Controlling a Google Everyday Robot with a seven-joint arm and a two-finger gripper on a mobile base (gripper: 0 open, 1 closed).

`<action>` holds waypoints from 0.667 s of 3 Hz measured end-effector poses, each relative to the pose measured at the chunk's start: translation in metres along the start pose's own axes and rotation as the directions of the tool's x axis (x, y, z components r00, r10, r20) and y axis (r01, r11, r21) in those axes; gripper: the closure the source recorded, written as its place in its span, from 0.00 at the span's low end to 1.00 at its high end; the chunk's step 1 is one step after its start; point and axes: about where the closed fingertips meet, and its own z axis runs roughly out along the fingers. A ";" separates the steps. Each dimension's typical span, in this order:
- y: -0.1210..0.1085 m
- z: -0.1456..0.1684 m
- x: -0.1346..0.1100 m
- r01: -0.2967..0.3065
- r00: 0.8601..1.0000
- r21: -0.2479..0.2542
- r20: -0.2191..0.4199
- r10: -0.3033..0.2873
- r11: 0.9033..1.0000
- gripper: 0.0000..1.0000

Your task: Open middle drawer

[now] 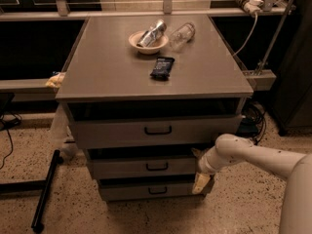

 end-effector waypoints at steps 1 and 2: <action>0.004 0.003 0.002 -0.012 1.000 -0.037 -0.014 0.012 0.999 0.00; 0.012 0.002 0.006 -0.036 0.999 -0.076 -0.035 0.034 0.996 0.00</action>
Offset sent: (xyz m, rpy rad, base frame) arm -0.0197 -0.0131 -0.0058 -0.0462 0.1466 -0.0226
